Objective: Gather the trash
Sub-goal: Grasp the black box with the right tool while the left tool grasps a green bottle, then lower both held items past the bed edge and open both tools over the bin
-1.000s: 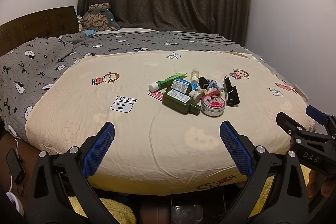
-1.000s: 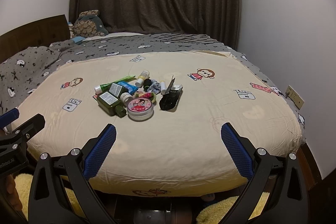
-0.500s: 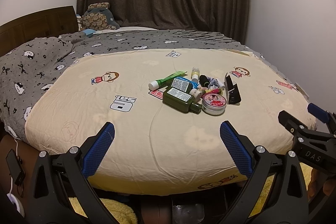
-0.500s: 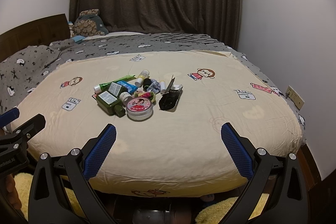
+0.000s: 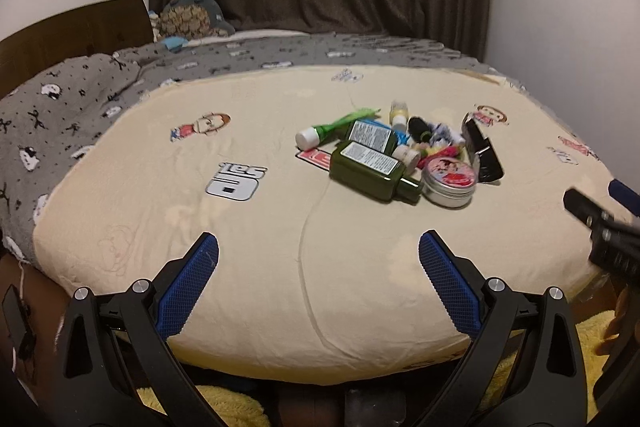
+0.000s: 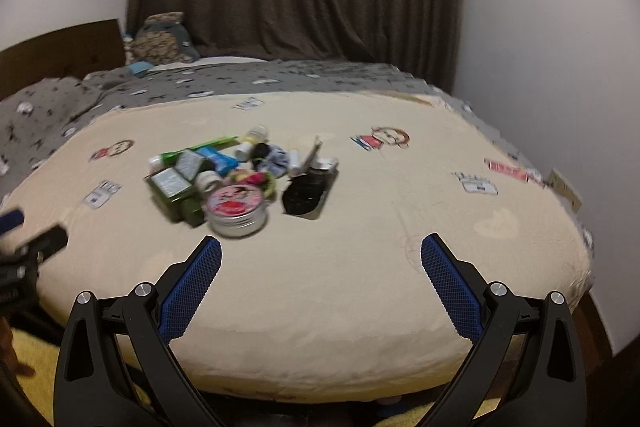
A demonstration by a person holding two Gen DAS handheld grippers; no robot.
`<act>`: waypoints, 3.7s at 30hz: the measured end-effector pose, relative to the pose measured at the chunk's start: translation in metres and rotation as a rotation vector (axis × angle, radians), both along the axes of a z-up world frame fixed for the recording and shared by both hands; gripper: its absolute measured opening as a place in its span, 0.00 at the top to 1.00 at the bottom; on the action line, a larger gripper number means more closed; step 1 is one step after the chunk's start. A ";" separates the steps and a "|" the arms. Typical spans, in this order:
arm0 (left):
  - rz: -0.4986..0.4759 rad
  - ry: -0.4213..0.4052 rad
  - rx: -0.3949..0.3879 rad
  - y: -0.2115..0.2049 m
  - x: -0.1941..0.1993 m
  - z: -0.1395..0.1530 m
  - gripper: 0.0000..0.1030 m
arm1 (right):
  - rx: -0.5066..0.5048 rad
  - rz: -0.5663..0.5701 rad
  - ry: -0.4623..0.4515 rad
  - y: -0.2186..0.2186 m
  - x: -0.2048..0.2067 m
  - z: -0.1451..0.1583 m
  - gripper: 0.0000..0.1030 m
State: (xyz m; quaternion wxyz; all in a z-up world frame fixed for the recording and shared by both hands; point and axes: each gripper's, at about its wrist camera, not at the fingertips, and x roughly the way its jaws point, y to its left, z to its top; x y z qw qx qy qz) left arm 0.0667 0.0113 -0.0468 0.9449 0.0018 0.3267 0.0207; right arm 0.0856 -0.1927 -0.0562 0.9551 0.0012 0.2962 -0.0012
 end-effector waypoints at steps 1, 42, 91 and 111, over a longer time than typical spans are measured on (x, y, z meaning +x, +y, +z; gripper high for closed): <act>-0.002 0.011 -0.009 0.002 0.008 -0.003 0.08 | 0.003 0.005 0.015 -0.002 0.010 -0.001 0.03; -0.063 0.257 -0.167 -0.017 0.181 -0.056 0.34 | 0.161 0.039 0.274 -0.003 0.183 -0.063 0.66; -0.226 0.204 -0.025 -0.050 0.014 -0.061 0.68 | 0.096 0.285 0.097 0.008 -0.026 -0.038 0.82; -0.368 0.508 -0.090 -0.068 -0.072 -0.181 0.68 | 0.146 0.318 0.545 0.023 -0.078 -0.154 0.82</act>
